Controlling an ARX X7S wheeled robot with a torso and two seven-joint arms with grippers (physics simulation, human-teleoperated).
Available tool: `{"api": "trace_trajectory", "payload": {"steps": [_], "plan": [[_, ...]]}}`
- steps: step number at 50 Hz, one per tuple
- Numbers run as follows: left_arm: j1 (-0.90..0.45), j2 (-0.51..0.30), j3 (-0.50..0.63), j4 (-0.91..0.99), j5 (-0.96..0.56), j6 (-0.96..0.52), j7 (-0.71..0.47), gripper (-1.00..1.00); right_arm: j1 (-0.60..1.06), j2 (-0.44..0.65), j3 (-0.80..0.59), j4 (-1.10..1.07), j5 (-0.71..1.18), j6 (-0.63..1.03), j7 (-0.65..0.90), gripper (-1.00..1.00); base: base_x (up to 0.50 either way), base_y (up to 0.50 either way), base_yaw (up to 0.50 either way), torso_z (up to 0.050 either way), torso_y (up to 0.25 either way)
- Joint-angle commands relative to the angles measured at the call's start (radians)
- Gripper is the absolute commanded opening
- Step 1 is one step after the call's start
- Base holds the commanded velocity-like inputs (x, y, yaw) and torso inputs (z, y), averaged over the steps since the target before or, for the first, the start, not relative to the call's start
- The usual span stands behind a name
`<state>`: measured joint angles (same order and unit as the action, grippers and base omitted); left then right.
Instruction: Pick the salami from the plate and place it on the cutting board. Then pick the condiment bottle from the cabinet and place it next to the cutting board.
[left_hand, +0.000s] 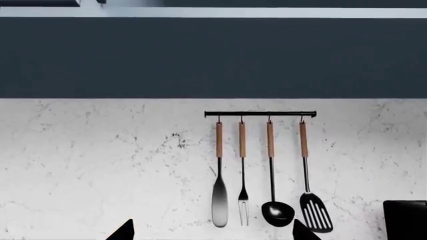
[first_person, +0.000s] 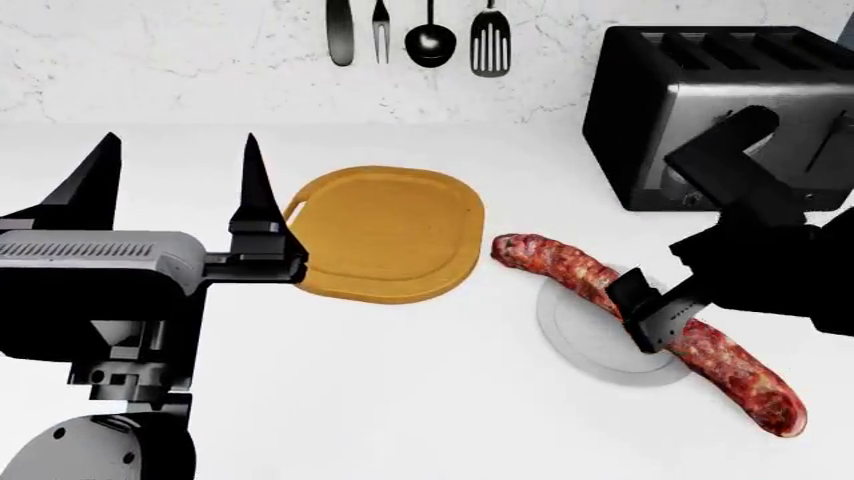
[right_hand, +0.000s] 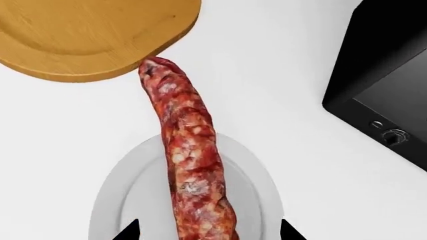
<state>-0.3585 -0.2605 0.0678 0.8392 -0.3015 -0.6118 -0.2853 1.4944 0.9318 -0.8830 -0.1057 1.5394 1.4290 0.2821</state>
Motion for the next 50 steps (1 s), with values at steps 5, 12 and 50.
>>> {"api": "trace_trajectory", "payload": {"steps": [5, 12, 50], "plan": [[-0.004, -0.006, 0.009, -0.027, 0.000, 0.015, -0.002, 1.00, -0.039, -0.045, -0.095, 0.041, -0.186, -0.065, -0.161, 1.00, 0.00, 0.00, 0.00, 0.000, 0.000], [-0.004, -0.009, 0.012, -0.028, -0.002, 0.018, -0.004, 1.00, -0.053, -0.045, -0.131, 0.061, -0.246, -0.102, -0.216, 1.00, 0.00, 0.00, 0.00, 0.000, 0.000], [-0.003, -0.025, 0.027, -0.036, -0.014, 0.032, -0.016, 1.00, -0.122, -0.033, -0.178, 0.063, -0.313, -0.185, -0.241, -1.00, 0.00, 0.00, 0.00, 0.000, 0.000]]}}
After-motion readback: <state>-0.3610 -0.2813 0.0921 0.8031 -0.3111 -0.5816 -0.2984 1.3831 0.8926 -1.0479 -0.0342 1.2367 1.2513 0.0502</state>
